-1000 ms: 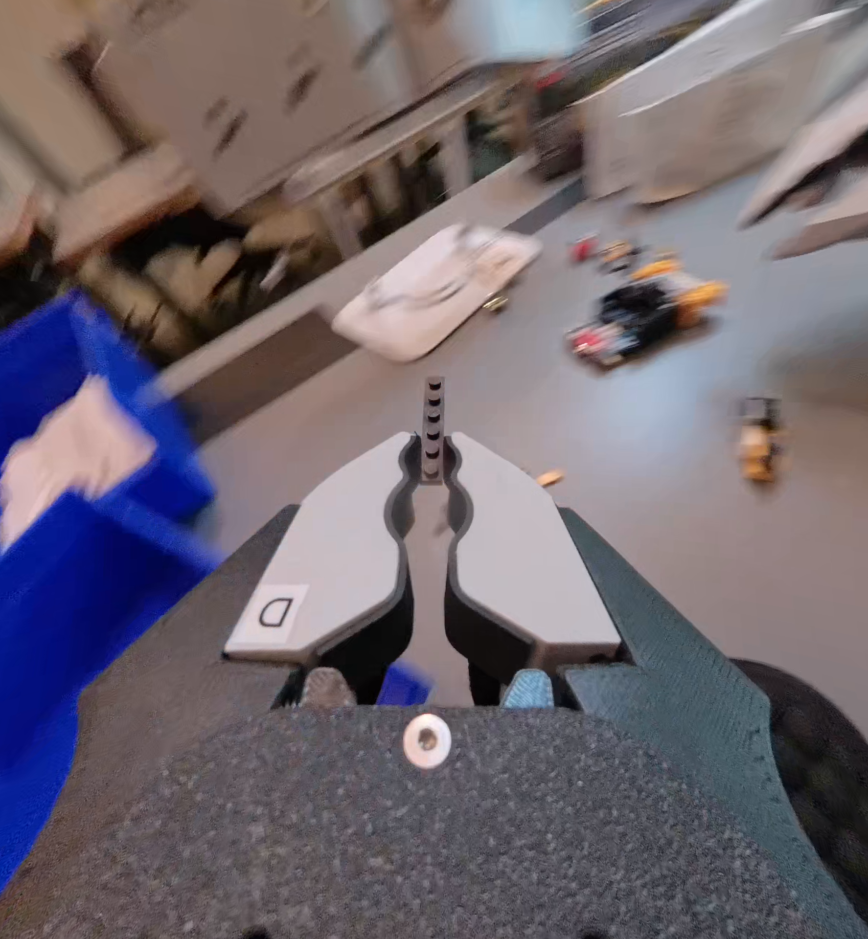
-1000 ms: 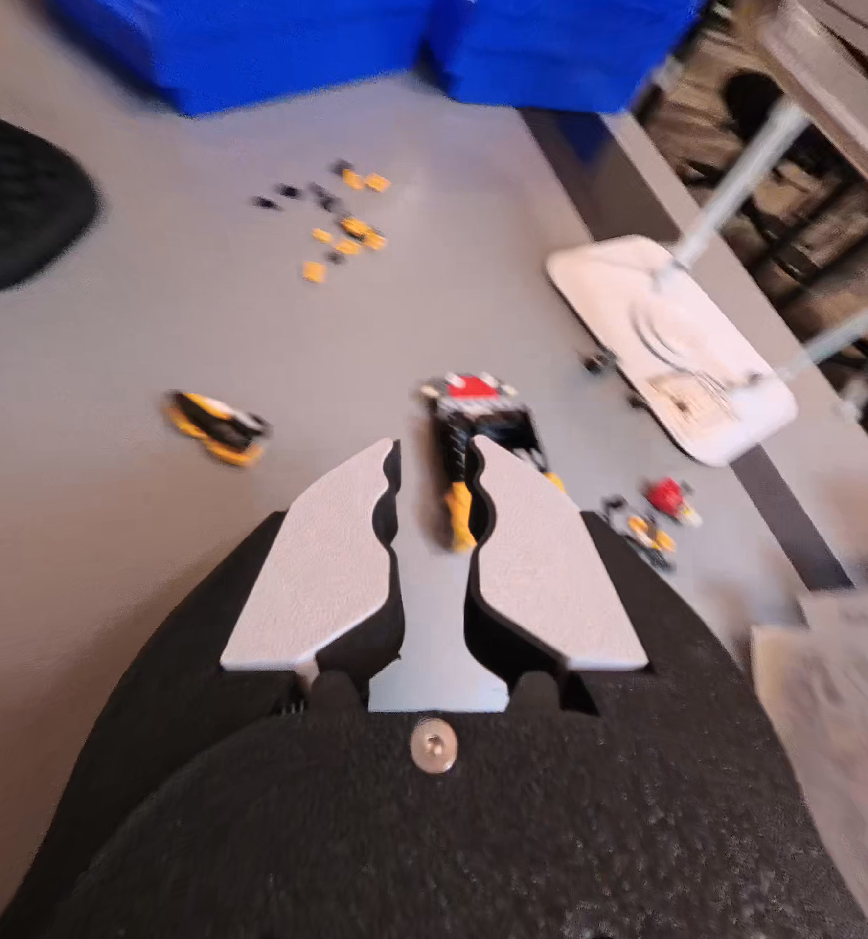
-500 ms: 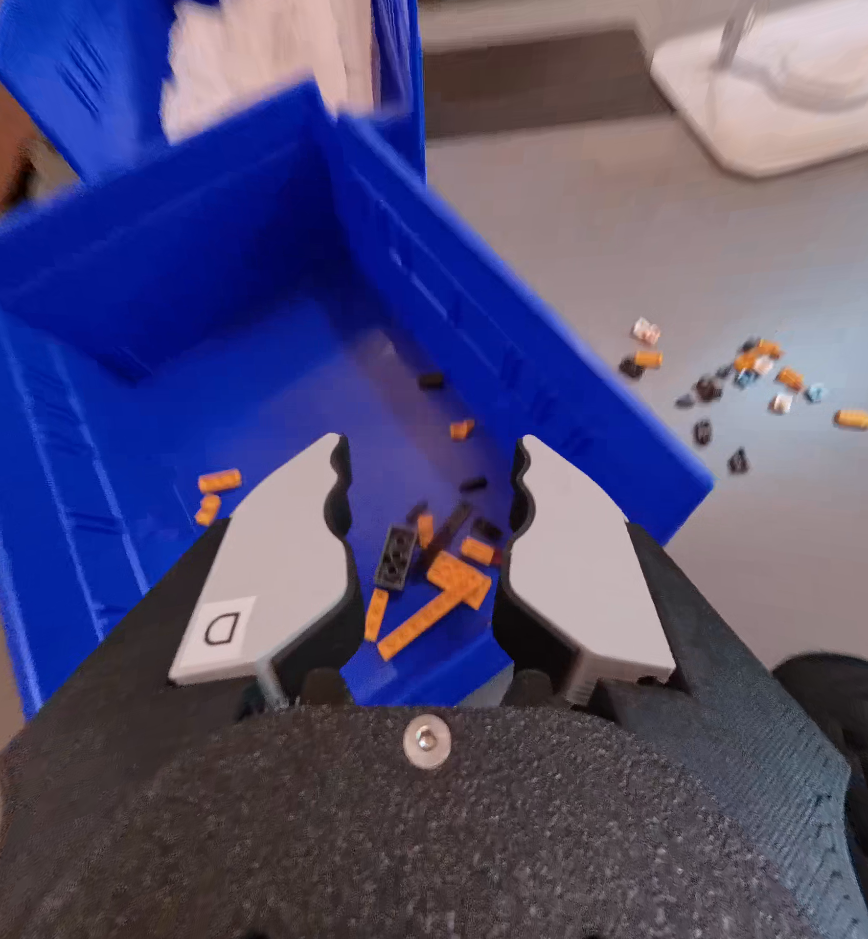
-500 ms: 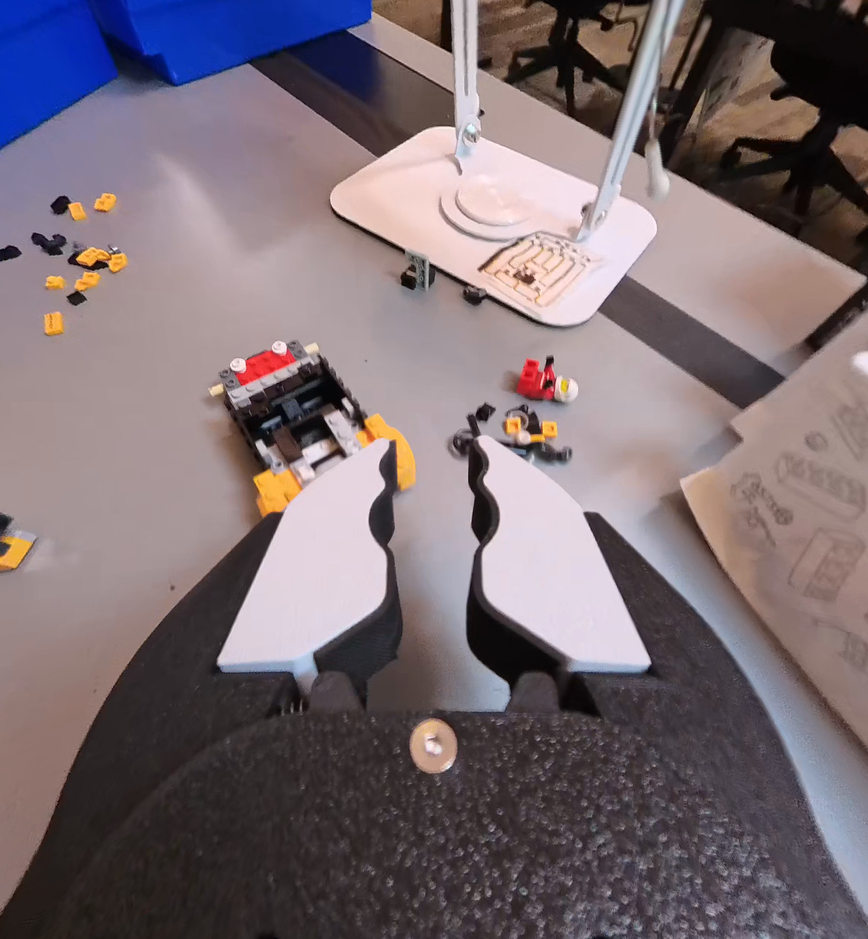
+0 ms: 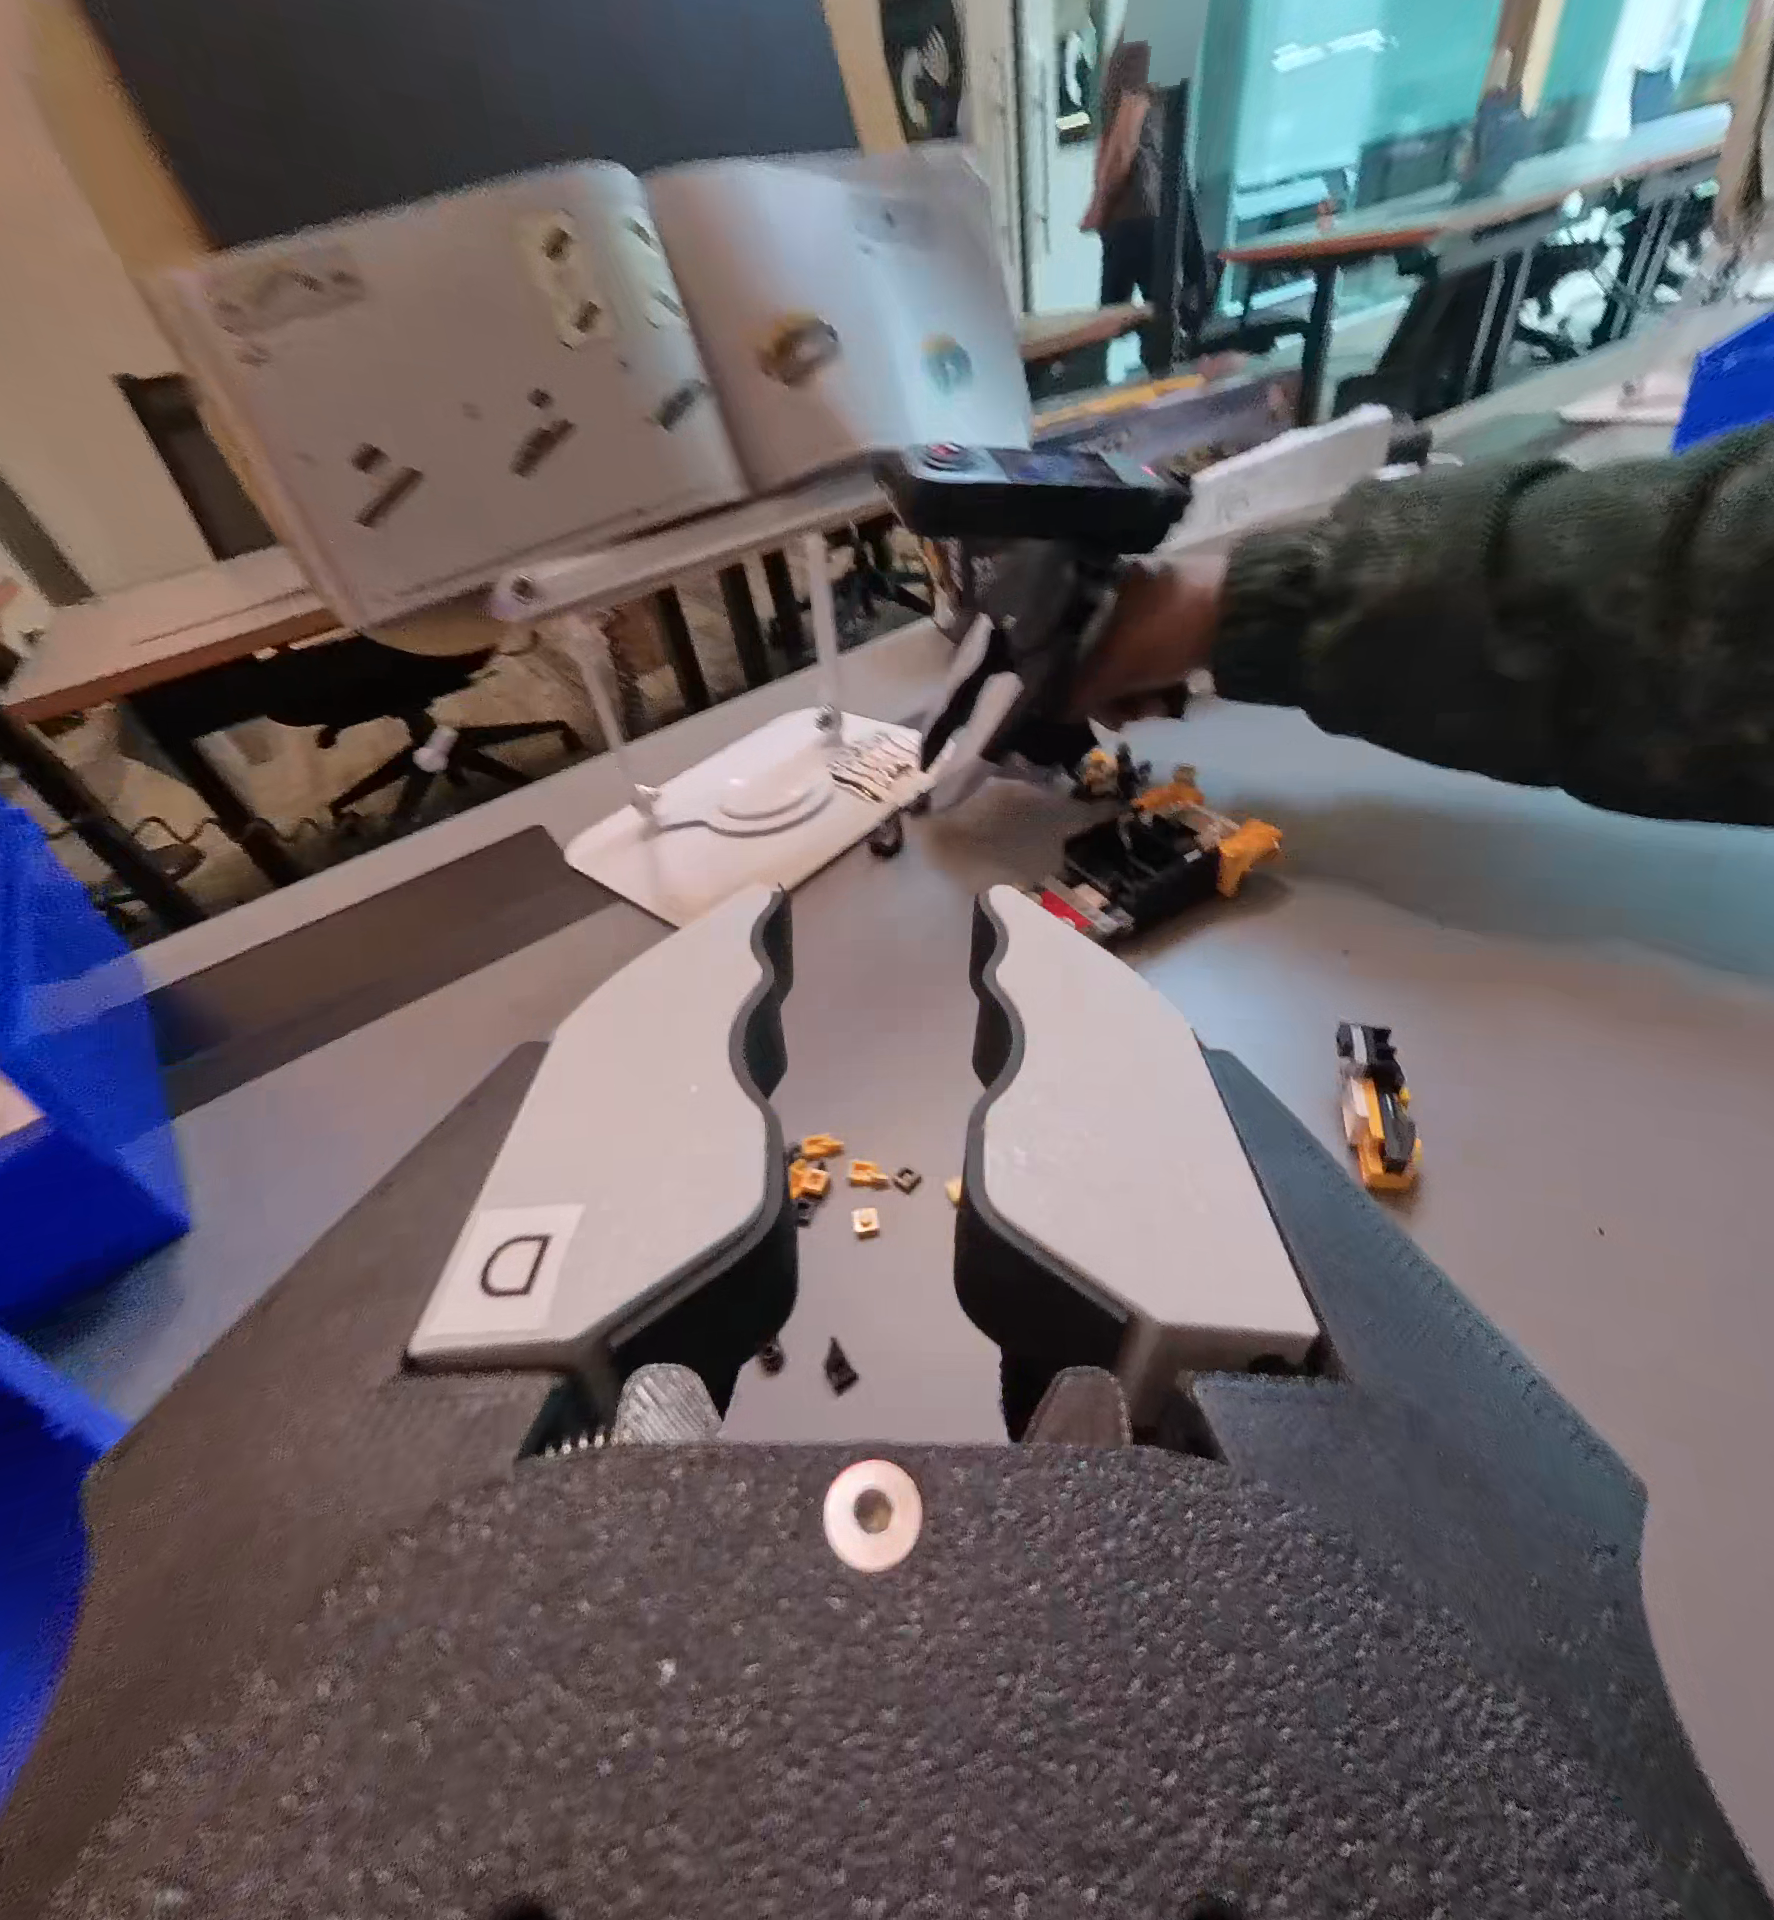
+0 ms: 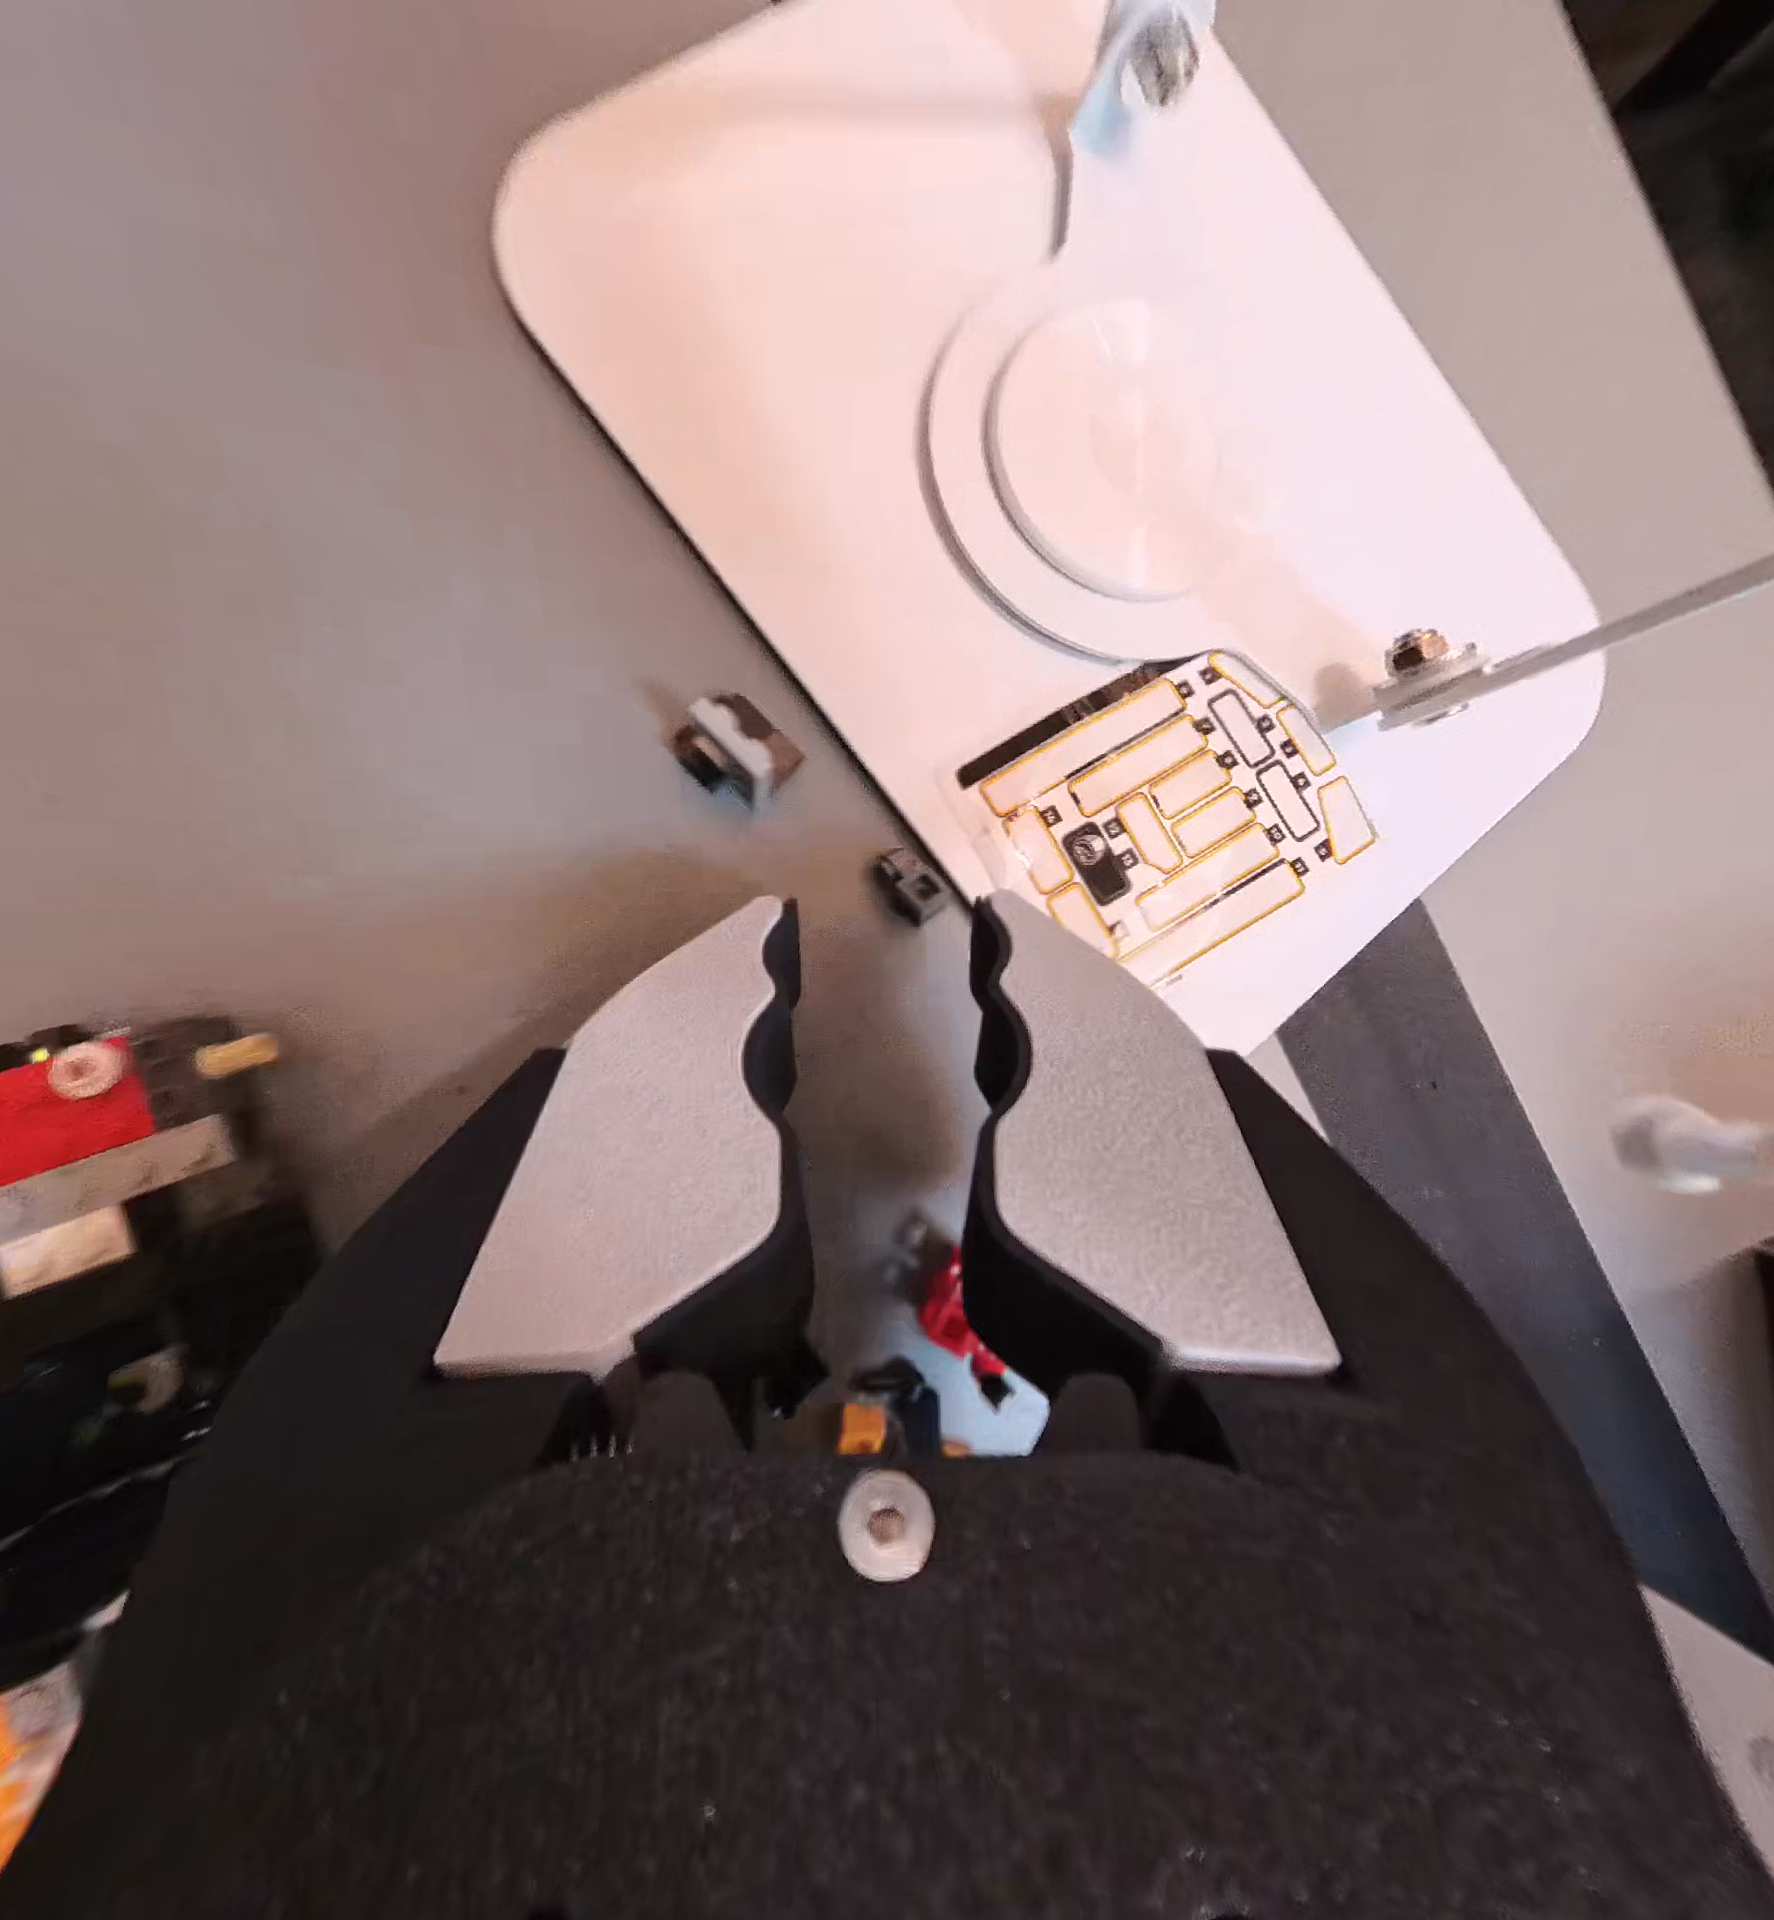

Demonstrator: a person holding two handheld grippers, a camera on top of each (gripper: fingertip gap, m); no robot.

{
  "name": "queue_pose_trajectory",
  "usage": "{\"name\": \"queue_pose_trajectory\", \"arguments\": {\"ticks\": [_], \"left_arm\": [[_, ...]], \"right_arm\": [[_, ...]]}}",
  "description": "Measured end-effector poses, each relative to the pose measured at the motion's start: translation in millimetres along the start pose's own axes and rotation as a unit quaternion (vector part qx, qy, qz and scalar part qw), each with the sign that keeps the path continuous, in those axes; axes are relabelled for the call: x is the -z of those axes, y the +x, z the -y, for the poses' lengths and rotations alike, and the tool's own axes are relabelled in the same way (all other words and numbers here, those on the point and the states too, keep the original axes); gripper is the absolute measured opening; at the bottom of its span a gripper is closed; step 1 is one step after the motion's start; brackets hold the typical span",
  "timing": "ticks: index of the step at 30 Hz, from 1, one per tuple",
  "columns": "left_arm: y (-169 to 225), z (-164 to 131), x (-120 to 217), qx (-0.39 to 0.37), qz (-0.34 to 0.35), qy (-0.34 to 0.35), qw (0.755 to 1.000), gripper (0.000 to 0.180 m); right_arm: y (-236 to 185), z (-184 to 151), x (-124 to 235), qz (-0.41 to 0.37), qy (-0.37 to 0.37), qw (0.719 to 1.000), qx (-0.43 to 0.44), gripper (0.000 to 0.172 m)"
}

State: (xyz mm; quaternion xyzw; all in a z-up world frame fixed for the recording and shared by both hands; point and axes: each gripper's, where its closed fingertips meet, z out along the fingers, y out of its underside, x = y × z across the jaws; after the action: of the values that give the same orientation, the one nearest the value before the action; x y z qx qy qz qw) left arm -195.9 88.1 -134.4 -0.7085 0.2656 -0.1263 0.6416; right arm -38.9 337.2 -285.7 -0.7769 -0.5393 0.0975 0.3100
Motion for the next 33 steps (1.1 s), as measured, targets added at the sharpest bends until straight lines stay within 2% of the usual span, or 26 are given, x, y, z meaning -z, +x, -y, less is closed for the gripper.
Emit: {"name": "queue_pose_trajectory", "arguments": {"ticks": [2,4,8,10,13,16,18,21,23,26,29,33], "left_arm": [[11.3,-10.7,-9.9,-0.003,-0.023,-0.017,1.0,0.032],[19.1,-17.8,-16.6,0.007,-0.044,-0.027,0.999,0.032],[25.7,-27.8,-24.2,0.023,-0.066,-0.039,0.997,0.032],[27.8,-32.5,-26.7,0.031,-0.074,-0.046,0.996,0.032],[34.9,-36.9,-31.8,0.053,-0.097,-0.052,0.993,0.031],[50.3,-30.8,-37.7,0.06,-0.132,-0.038,0.989,0.029],[65.1,-23.5,-41.6,0.023,-0.151,-0.028,0.988,0.028],[95.0,-8.4,-43.6,-0.052,-0.191,-0.006,0.98,0.028],[115.4,1.9,-41.4,-0.104,-0.221,0.013,0.97,0.027],[138.9,12.3,-37.6,-0.21,-0.238,0.038,0.947,0.024],[152.0,11.4,-38.2,-0.293,-0.239,0.039,0.925,0.02],[167.2,1.7,-31.5,-0.298,-0.281,0.027,0.912,0.007]], "right_arm": [[4.6,-2.7,-9.1,0.003,-0.01,1.0,-0.006,0.027],[6.7,-3.6,-14.1,0.004,-0.012,1.0,-0.008,0.013],[4.6,-4.8,-7.5,-0.005,0.003,1.0,0.017,0.01],[-3.2,0.9,9.0,-0.004,0.044,0.999,0.026,0.01],[-38.2,18.5,53.2,0.026,0.15,0.987,0.055,0.01],[-104.4,33.1,107.8,0.142,0.246,0.959,0.021,0.01],[-149.3,39.4,144.8,0.25,0.29,0.922,-0.049,0.01],[-199.4,36.9,183.7,0.377,0.302,0.865,-0.135,0.01],[-220.9,33.7,201.2,0.436,0.302,0.829,-0.178,0.01],[-239.8,26.7,212.3,0.494,0.281,0.788,-0.236,0.01],[-253.8,15.9,211.7,0.515,0.248,0.779,-0.257,0.01],[-264.4,4.2,210.6,0.529,0.217,0.776,-0.267,0.01]]}}
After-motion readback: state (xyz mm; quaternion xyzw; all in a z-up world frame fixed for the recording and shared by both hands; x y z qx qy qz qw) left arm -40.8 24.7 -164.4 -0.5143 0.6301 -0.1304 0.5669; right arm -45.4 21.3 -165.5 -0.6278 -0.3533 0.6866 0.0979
